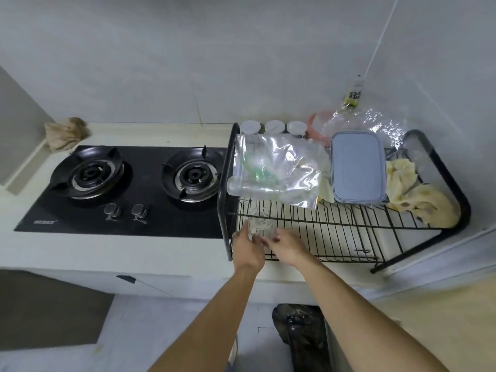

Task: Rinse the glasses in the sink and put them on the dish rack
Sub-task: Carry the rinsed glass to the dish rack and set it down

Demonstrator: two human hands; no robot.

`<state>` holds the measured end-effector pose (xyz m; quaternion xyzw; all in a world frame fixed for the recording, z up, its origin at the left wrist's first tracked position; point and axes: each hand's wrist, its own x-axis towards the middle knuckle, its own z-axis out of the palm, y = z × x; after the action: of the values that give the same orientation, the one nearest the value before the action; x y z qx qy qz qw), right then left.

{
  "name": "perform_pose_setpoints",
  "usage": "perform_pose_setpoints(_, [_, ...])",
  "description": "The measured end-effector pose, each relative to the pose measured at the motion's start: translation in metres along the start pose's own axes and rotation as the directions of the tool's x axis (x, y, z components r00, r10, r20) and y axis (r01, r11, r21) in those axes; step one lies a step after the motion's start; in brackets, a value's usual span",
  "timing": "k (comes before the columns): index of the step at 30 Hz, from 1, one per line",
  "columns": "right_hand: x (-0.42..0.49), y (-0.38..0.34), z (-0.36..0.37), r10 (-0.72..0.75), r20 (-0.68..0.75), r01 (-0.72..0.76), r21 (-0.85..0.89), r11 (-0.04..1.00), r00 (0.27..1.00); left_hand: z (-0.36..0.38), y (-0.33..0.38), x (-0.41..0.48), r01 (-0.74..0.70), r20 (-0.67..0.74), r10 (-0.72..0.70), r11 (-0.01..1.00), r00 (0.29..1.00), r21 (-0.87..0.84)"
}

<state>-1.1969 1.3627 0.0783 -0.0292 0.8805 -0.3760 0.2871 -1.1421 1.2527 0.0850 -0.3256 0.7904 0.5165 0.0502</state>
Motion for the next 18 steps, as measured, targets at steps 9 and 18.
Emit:
perform_pose_setpoints(9, [0.009, -0.019, 0.011, 0.04, -0.113, -0.029, 0.1, 0.995, 0.993, 0.001, 0.004, 0.009, 0.025, -0.035, -0.028, 0.994, 0.999, -0.108])
perform_pose_setpoints(18, [-0.056, -0.003, -0.002, -0.236, -0.205, 0.227, -0.069, 0.972, 0.95, -0.01, -0.005, -0.028, -0.093, 0.056, 0.088, 0.991, 0.995, 0.093])
